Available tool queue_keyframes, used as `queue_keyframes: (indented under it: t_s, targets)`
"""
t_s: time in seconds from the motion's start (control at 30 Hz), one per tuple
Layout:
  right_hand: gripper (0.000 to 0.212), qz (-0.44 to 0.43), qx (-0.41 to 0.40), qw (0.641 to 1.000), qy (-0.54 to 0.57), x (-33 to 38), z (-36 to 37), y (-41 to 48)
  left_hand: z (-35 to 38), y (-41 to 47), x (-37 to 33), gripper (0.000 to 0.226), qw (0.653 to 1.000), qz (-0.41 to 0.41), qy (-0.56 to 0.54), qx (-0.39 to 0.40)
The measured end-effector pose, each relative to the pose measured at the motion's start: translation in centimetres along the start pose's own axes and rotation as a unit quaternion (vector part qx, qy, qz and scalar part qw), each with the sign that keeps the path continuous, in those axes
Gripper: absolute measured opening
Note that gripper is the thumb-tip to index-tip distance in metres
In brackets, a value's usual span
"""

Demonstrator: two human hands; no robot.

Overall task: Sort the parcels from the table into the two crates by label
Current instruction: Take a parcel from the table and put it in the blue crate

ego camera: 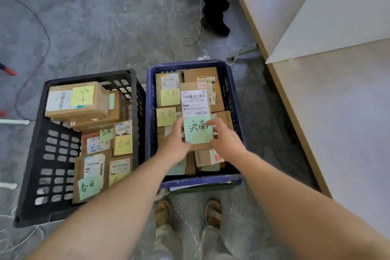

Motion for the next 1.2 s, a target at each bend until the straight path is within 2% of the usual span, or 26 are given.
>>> queue_keyframes:
  t_s: [0.2,0.53,0.73,0.97,1.1,1.2]
  targets:
    - [0.058,0.005,-0.037,0.999,0.007,-0.9,-3.2,2.9,0.8,3.6,-2.7,0.085,0.999,0.032,0.018,0.020]
    - [0.057,0.026,-0.054,0.998,-0.015,-5.2,-6.0,5.5,5.2,7.0,-5.6,0.086,0.997,0.034,0.036,0.054]
    - [0.057,0.025,-0.046,0.997,-0.053,-6.2,-6.0,6.1,6.4,7.3,-5.2,0.085,0.996,0.036,0.047,0.068]
    - [0.055,0.002,-0.103,0.991,-0.086,-4.5,-5.8,4.8,4.9,6.3,-4.1,0.084,0.997,0.027,0.047,0.054]
    - [0.047,-0.046,-0.176,0.976,-0.117,-2.3,-4.3,2.8,3.8,4.3,-1.7,0.080,0.999,0.010,0.023,0.037]
    - [0.042,-0.076,-0.153,0.978,-0.121,-1.0,-0.8,1.8,3.2,2.9,1.1,0.077,0.999,-0.031,0.015,0.020]
Point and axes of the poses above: each hand's wrist, its own y-axis towards the middle knuckle, its own z-axis out of the palm, x = y × z, the point moved 4 cm from there along y, towards the middle knuckle, and after that the axes turned 3 degrees about y, right-handed, at the moved point
